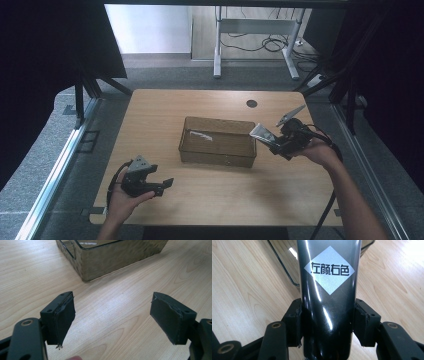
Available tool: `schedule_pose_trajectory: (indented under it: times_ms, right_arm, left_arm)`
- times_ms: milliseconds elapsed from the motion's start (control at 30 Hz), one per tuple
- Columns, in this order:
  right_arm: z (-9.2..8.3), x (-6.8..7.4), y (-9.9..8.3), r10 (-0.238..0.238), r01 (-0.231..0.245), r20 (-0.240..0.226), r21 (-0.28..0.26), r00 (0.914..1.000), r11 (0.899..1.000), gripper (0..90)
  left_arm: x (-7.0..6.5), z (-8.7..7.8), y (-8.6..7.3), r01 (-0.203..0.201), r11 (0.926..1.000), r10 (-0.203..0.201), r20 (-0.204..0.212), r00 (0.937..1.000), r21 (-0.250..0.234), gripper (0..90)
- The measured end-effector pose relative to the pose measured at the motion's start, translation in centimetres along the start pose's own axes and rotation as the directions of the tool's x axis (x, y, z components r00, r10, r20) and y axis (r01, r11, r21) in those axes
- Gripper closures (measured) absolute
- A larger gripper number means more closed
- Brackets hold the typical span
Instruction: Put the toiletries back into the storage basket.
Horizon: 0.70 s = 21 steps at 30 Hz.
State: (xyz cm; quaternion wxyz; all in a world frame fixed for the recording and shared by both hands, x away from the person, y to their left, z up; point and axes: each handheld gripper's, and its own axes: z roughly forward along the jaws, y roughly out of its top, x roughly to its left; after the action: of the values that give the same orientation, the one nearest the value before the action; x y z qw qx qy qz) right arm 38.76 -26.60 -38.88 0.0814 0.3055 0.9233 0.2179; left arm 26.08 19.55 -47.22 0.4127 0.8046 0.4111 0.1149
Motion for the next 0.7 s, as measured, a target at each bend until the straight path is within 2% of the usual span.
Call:
schedule_pose_trajectory:
  times_ms: [700]
  right_arm:
    - [1.2,-0.4,2.0,-0.060,0.059,-0.041,-0.015,0.9973,0.998,47.4]
  left_arm:
    - [0.0,0.0,0.0,-0.001,1.0000,0.001,0.000,1.0000,0.001,20.4]
